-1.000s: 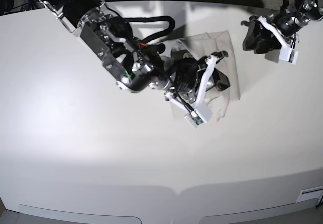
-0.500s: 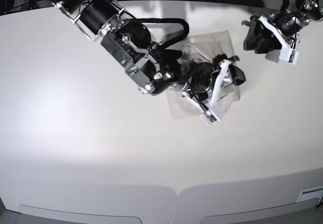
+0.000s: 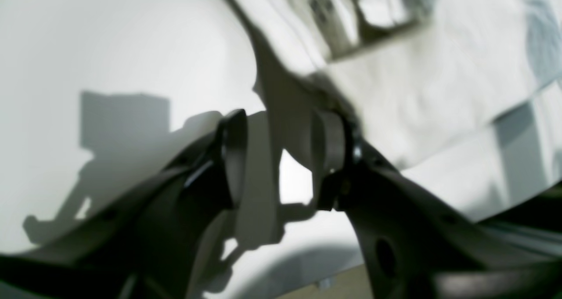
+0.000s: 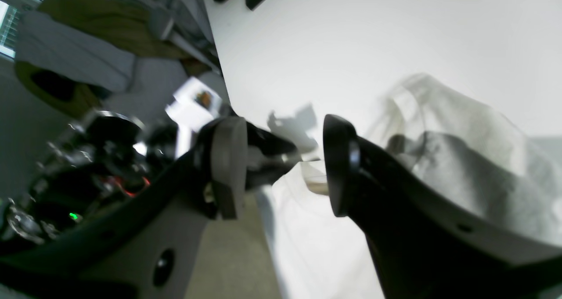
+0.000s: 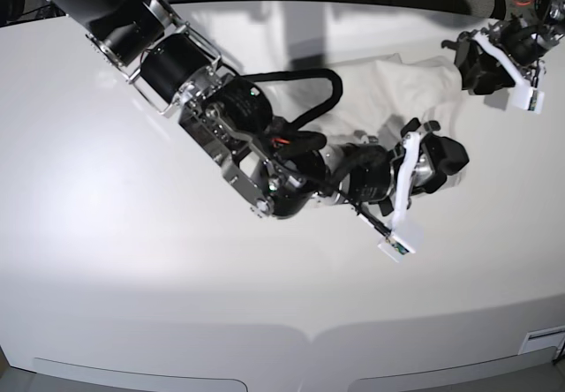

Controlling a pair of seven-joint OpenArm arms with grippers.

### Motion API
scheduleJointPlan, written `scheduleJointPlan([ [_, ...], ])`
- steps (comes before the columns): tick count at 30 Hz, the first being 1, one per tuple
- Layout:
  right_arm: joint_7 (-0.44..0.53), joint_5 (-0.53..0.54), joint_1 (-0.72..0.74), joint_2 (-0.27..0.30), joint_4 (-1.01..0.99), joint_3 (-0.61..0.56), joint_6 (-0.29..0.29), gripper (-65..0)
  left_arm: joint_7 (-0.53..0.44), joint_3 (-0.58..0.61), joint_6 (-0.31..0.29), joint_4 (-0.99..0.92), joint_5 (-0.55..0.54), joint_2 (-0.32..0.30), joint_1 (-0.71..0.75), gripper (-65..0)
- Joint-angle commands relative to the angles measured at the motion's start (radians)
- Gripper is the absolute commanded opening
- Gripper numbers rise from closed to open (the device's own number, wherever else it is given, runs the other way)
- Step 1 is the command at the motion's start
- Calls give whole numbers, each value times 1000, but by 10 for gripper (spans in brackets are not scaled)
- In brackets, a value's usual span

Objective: Fold the T-shirt properly
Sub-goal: 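Lift the sleeve end and fold it over onto the left-folded part, then hold the folded bundle with both grippers and flatten it into a square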

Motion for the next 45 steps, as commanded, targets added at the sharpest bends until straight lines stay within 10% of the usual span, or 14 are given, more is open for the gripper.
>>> scheduleJointPlan([
  [1,19,0,35,3,18,7,13,-363,-19,-30,-9,17,-31,-15,10,-414],
  [7,29,-136,93,112,18,7,-31,-385,-18,-167,-9,17,-143,-15,66,-426],
  [11,55,-200,110,193,17,7,-73,-569,-10,-193,-9,17,-340,-5,101,-582],
  [18,138,-223,110,225,-125,7,-84,-650,49,-127,-9,17,-477,153,92,-650],
  [27,229,-267,140,146,-381,7,-31,-650,47,109,-9,16,-380,279,69,-650],
  [37,254,-408,151,65,-602,7,60,-650,-216,178,-9,1,102,376,4,-650],
  [45,113,-407,145,69,-606,7,141,-650,-243,178,-9,-261,183,373,-136,-650],
])
